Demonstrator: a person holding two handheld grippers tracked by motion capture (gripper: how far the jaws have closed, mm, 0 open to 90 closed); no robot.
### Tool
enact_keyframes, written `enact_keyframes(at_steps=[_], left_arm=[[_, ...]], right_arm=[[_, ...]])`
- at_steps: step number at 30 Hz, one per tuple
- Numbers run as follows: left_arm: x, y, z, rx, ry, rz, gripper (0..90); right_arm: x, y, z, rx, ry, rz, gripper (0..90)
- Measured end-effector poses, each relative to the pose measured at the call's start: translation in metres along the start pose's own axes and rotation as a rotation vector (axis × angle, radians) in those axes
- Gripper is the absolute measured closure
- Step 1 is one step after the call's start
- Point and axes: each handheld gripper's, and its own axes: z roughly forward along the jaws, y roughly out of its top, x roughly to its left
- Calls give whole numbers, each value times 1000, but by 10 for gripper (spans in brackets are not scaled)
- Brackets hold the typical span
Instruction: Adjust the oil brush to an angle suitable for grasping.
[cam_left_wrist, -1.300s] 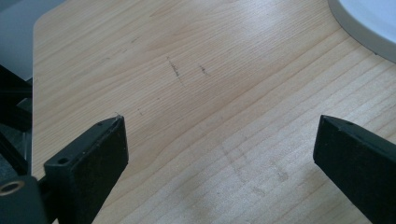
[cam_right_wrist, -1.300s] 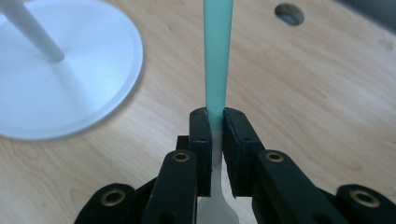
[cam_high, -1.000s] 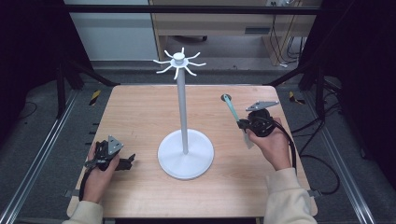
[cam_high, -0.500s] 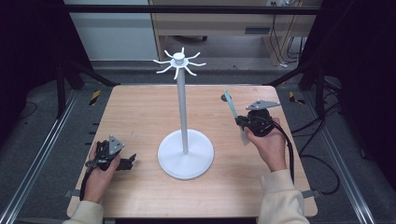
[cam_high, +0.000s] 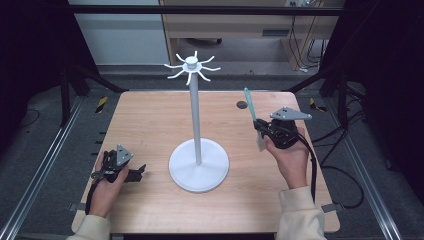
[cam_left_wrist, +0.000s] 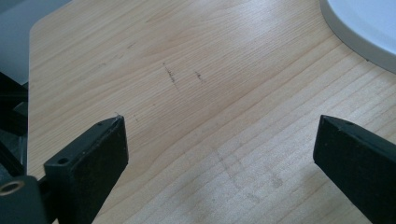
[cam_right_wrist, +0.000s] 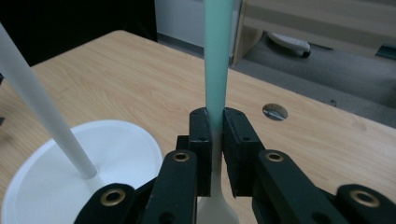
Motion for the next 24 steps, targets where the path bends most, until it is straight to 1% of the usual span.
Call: enact_keyframes(at_steps=[3,8,10,12,18,24], left_arm=[[0,0,0,1,1,0,27],[1,0,0,4,0,5,27],[0,0,0,1,-2,0,27],[0,0,0,4,-1,5,27],[0,0,0,2,-1,1,27],[0,0,0,2,-3,0,27]], right_arm=[[4,5,-6,-35,7,-9,822],[8,9,-10,-54,11,-16,822],[11,11,-13,-64,9,-20,822],[12,12,-14,-71,18,-18,822],[16,15,-19,-89,25,-16,822],[17,18,-21,-94,30,-20,822]])
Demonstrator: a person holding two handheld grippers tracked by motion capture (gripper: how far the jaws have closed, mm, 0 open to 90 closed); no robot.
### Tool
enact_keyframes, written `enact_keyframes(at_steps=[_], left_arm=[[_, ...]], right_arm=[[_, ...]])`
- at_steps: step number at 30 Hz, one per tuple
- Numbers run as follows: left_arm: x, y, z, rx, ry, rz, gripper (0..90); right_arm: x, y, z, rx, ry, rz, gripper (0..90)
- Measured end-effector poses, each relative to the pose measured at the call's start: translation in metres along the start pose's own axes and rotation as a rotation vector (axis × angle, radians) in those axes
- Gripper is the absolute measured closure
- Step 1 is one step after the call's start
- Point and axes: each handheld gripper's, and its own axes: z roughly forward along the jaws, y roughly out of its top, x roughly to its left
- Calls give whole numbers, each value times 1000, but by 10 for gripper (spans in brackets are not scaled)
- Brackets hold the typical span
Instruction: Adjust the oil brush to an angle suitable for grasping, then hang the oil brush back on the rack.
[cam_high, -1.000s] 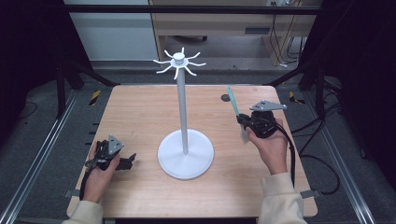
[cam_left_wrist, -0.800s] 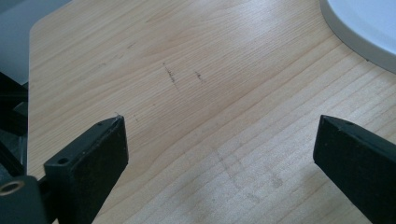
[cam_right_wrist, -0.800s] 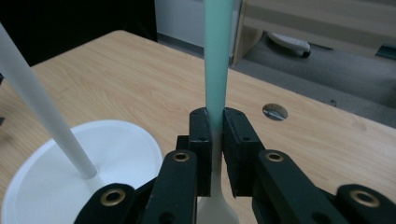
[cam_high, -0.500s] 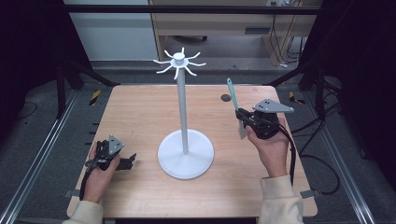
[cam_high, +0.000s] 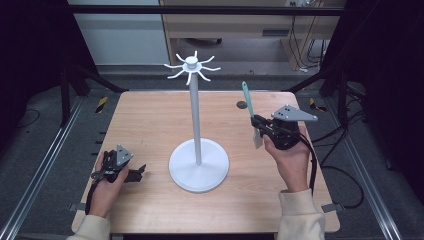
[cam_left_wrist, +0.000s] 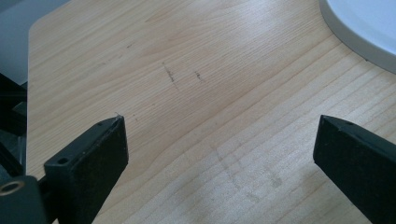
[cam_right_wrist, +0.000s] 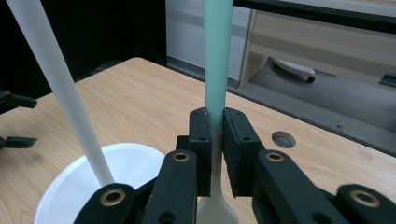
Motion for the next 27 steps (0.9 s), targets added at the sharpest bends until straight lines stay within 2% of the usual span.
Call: enact_keyframes(at_steps=[10,15,22,27], left_arm=[[-1,0,0,0,-3,1,27],[0,0,0,-4,-1,-4,27],[-2,1,0,3,-4,11,27],[-1,1,0,-3,-4,2,27]], right_arm=[[4,6,-8,-35,10,2,822],[11,11,-11,-57,24,-3,822],[17,14,-12,-63,38,-17,822],[21,17,-15,-77,48,-24,822]])
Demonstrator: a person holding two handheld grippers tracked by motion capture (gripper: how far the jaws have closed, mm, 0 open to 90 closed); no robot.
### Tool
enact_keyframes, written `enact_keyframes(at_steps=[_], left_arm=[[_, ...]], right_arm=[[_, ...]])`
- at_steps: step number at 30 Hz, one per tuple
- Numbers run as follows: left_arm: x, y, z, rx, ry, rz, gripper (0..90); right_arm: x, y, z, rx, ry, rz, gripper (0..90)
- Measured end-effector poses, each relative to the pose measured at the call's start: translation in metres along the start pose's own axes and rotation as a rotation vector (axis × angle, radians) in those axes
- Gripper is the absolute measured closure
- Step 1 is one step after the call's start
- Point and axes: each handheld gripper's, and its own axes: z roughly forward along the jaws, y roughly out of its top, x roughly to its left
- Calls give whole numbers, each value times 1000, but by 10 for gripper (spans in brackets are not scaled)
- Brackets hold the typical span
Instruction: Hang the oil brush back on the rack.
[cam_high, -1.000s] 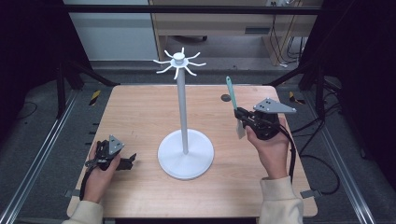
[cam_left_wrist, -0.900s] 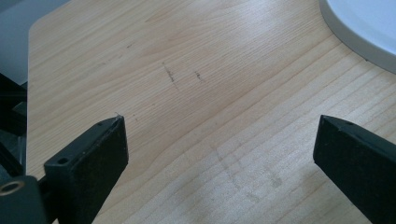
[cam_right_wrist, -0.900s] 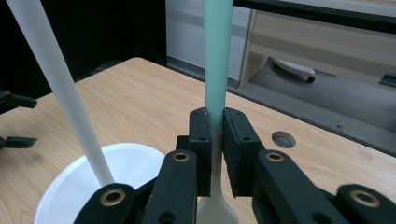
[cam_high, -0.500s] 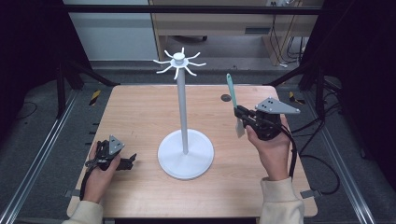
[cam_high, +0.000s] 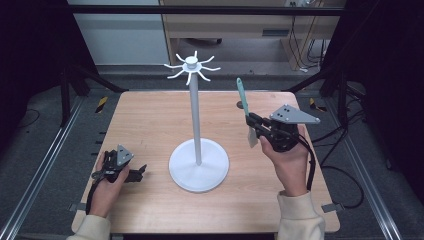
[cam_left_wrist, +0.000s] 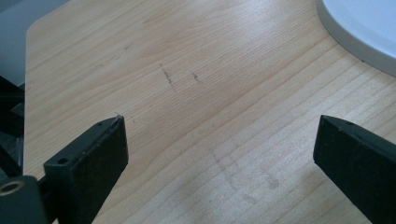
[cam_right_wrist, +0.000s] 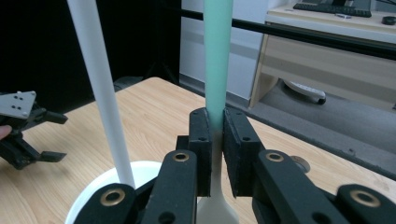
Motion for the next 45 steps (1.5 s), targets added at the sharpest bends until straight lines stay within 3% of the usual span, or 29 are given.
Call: enact_keyframes(at_steps=[14,27,45], left_arm=[[-1,0,0,4,-4,5,27],[-1,0,0,6,-5,8,26],[-1,0,1,5,-8,6,27]], right_arm=[[8,4,-1,-22,14,-8,822],[18,10,-3,-68,57,12,822],[38,25,-12,-137,123,-18,822]])
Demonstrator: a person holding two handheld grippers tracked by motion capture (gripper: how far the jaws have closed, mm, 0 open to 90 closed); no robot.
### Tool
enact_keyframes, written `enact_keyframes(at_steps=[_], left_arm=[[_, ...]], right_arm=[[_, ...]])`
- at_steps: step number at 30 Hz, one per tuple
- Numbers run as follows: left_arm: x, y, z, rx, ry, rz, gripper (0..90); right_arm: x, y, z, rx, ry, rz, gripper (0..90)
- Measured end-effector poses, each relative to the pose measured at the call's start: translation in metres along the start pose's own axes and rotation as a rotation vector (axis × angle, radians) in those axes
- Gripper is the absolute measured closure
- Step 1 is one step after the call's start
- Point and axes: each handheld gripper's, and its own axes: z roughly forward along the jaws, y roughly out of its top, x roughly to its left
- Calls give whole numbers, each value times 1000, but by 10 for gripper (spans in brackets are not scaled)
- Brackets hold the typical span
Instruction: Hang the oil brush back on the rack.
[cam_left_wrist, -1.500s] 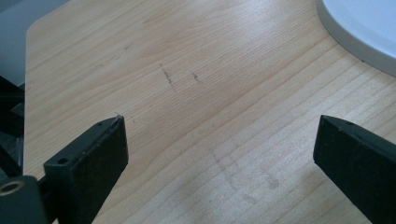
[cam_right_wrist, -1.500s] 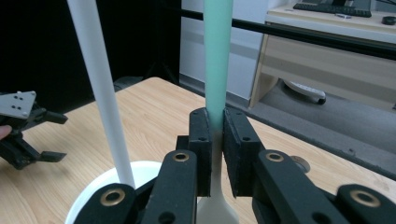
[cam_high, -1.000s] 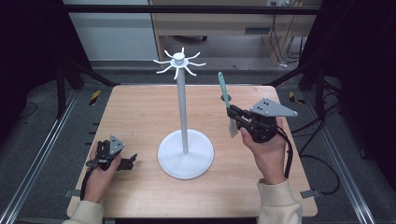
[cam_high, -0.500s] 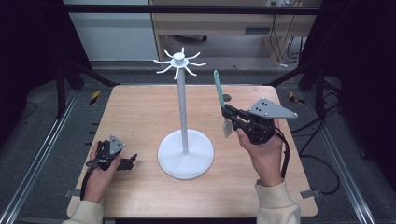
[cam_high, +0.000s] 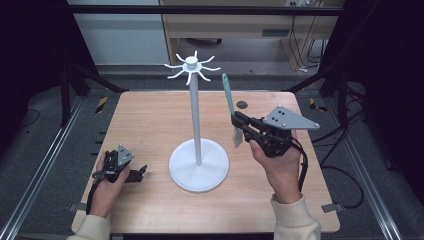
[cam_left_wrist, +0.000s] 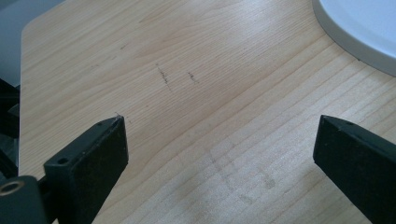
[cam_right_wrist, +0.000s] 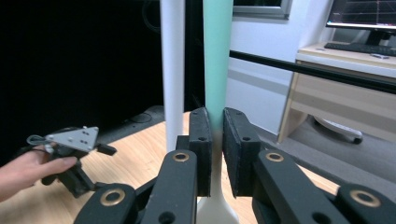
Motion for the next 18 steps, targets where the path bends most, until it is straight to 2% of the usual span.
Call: enact_keyframes(at_steps=[8,18], left_arm=[[0,0,0,1,-4,-1,27],[0,0,0,2,-7,-2,27]], right_arm=[[8,6,-1,-23,33,-1,821],[16,9,0,-22,49,-15,821]])
